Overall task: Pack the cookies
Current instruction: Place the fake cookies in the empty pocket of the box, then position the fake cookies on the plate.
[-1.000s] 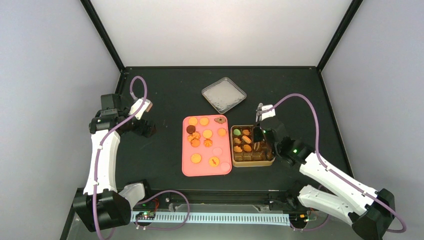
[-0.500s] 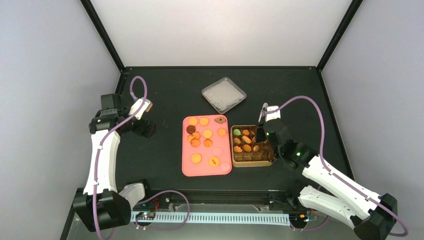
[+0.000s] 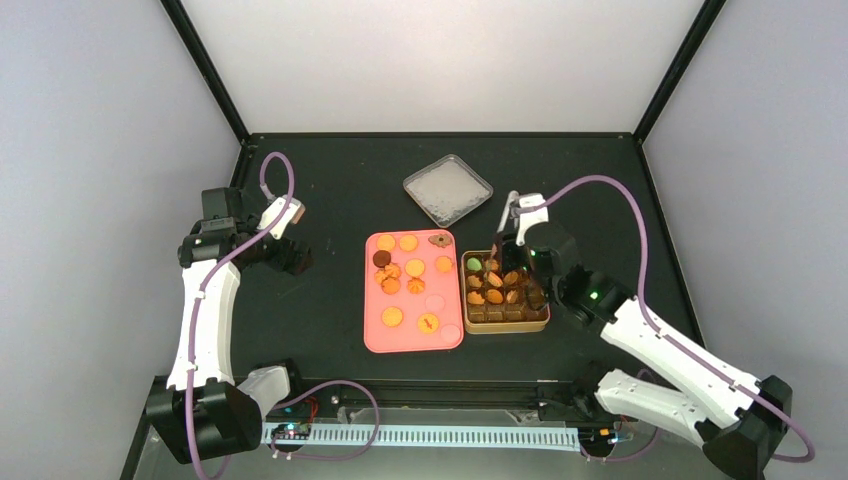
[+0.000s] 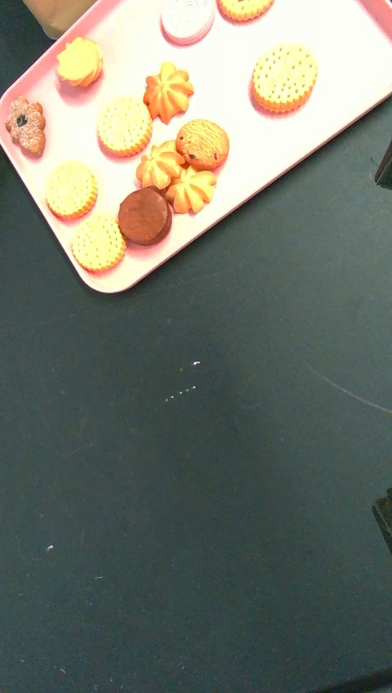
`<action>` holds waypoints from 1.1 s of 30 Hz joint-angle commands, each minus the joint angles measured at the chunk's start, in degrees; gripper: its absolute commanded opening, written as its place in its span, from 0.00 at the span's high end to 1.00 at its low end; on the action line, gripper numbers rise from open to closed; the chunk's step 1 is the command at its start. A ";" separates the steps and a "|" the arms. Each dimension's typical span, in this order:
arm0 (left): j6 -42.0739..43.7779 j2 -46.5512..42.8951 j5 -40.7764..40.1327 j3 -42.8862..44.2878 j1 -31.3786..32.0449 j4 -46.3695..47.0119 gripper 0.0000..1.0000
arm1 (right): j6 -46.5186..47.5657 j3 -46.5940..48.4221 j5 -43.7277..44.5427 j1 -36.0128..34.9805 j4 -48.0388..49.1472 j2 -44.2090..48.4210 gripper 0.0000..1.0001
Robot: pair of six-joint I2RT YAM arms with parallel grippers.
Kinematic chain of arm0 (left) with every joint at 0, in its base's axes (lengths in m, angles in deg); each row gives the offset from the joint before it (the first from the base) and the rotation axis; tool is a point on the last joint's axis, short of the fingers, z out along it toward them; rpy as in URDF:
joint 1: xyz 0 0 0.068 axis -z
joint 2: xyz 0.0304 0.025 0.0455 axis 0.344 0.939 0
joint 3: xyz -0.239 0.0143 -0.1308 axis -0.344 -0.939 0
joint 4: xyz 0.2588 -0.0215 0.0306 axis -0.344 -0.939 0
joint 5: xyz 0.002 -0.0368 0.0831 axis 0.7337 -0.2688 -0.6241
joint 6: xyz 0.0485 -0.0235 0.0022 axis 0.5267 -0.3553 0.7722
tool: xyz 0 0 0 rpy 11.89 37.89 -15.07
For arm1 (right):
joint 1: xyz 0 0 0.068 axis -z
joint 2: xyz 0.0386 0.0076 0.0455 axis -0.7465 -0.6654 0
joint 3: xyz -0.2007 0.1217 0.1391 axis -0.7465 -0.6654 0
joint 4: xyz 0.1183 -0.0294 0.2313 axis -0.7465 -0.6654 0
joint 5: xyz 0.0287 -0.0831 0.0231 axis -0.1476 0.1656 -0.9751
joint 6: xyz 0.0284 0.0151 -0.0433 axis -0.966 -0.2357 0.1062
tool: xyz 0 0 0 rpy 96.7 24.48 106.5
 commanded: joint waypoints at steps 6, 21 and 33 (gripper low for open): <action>0.16 -0.71 -0.09 0.66 -0.39 -1.14 0.01 | 4.64 8.99 -10.98 -6.44 14.78 -13.34 0.58; 1.32 -2.03 -0.61 -0.73 -0.35 -1.73 0.01 | 7.88 19.64 -13.13 -10.50 23.88 -38.95 0.58; 1.34 -1.93 -0.53 -1.21 -0.34 -1.02 0.01 | 6.15 15.63 -12.57 -12.01 22.85 -40.19 0.59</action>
